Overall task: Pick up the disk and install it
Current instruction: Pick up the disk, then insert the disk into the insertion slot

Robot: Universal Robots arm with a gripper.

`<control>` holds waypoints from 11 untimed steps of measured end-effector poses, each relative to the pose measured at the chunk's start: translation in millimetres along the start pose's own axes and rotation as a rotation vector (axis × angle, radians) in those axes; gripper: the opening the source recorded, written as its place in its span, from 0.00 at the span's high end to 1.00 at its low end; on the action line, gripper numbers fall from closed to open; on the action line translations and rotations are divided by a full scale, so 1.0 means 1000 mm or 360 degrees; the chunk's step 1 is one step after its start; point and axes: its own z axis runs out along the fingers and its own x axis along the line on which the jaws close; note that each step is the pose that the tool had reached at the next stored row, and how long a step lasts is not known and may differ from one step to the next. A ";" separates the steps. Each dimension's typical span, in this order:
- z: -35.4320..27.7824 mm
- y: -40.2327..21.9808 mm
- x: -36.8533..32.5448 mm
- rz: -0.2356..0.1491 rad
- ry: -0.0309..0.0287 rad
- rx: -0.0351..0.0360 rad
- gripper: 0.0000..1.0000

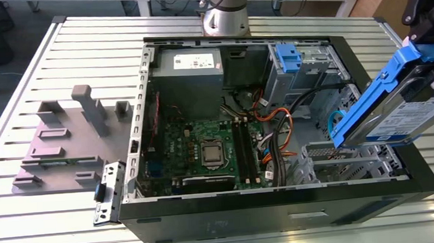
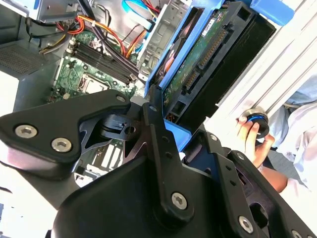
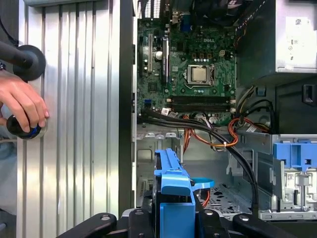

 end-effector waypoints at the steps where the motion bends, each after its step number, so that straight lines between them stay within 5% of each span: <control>1: 0.0000 0.0006 0.0001 0.0000 0.00002 0.0000 0.63; 11: 0.0017 0.0006 0.0002 0.0000 -0.00001 0.0000 0.63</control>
